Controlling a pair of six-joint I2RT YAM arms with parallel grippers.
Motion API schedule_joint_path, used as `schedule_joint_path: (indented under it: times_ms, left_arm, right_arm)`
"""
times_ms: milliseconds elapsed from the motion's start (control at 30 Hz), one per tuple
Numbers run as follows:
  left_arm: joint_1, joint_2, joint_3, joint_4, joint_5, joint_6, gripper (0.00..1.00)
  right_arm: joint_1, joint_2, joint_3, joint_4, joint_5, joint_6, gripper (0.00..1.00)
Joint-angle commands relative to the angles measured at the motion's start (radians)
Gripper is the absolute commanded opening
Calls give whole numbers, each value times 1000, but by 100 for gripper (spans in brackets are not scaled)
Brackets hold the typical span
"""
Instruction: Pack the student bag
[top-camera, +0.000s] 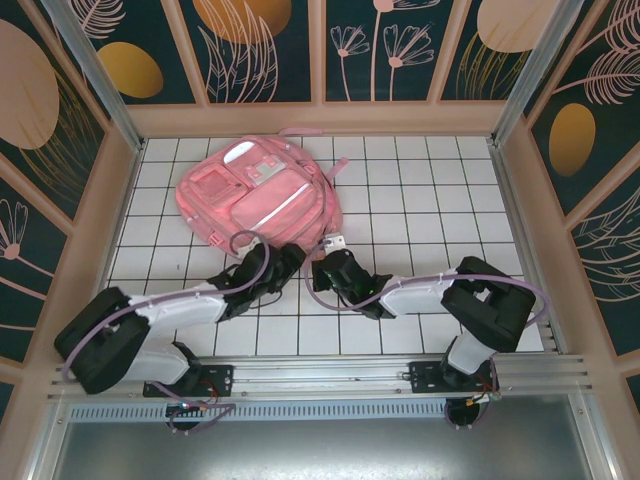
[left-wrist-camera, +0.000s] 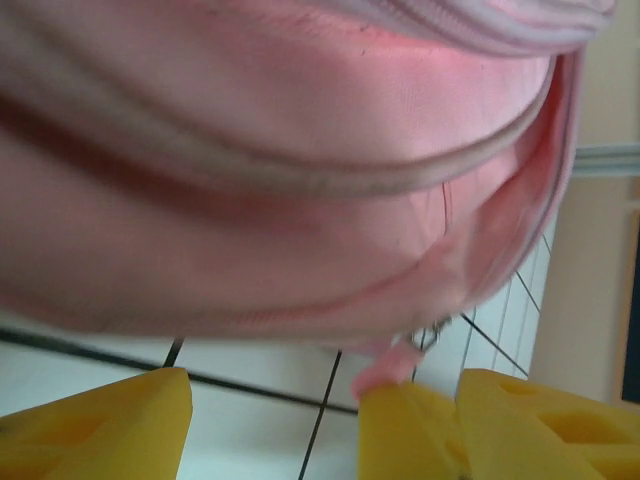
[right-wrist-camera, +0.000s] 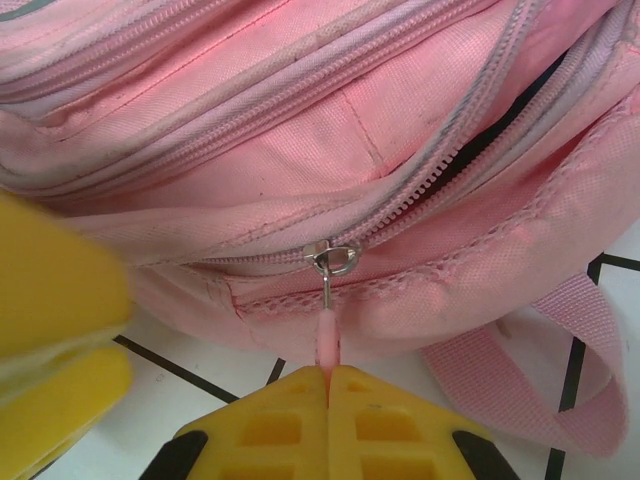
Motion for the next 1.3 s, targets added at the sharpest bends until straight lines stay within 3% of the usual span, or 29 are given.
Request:
schedule_joint_path:
  times_ms: [0,133,300,333,700,867,1000,1267]
  left_arm:
    - [-5,73,79,24,-92,-34,68]
    - [-4,136,116,-29,-163,-52,55]
    - [-4,112,98,-99,-238,-44,3]
    - [-4,94,91,-121,-254,-38,0]
    - [-4,-164,-121,-201,-246,30,0]
    - [-5,-241,-159,-158,-229,48,0]
    - [-4,-238,-139,-137,-209,68,0]
    - [-3,-204,-141,-89,-178,65,2]
  right_arm:
    - [10,-23,-13,22,14,1,0]
    - [-4,-30,-21,26,12,-1,0]
    - [-18,-51,-36,19,10,-10,0]
    - [-24,-53,-37,15,11,-10,0]
    - [-116,-50,-14,-79,20,-52,0]
    - [-78,-67,-16,-23,-80,-105,0]
    - [2,-73,-14,28,-94,-108,21]
    - [92,25,73,18,-107,-1,29]
